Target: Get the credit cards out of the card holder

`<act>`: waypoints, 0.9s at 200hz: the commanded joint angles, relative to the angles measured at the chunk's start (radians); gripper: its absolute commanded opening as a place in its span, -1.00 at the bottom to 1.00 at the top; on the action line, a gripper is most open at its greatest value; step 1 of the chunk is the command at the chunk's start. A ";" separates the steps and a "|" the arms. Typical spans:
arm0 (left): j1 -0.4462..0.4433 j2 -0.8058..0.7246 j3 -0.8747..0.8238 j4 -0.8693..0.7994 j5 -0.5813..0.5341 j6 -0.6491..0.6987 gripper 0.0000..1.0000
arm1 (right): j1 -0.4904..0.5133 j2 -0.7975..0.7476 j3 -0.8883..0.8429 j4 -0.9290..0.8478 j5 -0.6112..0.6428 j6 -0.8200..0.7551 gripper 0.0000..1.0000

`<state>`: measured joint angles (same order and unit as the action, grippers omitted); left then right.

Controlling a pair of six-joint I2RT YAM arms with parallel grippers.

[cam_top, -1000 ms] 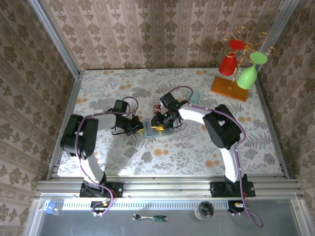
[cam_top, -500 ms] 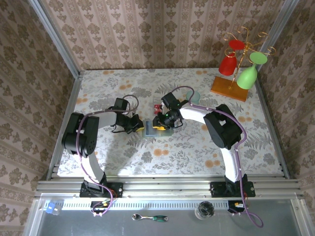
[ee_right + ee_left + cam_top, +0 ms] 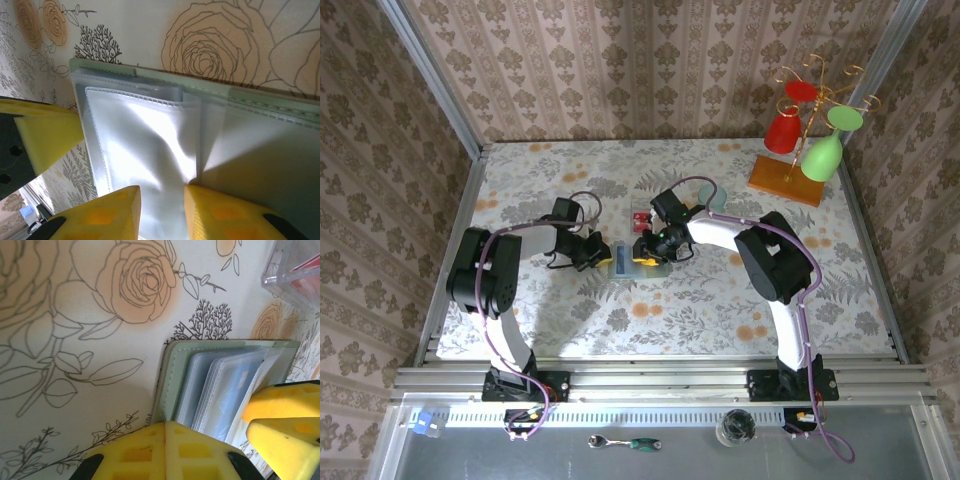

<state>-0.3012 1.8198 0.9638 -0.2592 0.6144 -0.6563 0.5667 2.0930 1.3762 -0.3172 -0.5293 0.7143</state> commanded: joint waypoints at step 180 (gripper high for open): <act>-0.101 -0.061 0.039 0.027 0.022 -0.096 -0.50 | -0.015 -0.020 -0.068 0.033 -0.010 0.026 -0.42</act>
<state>-0.3969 1.7493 1.0019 -0.2546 0.6250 -0.7258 0.5564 2.0838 1.3380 -0.2638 -0.5541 0.7338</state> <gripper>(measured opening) 0.247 0.289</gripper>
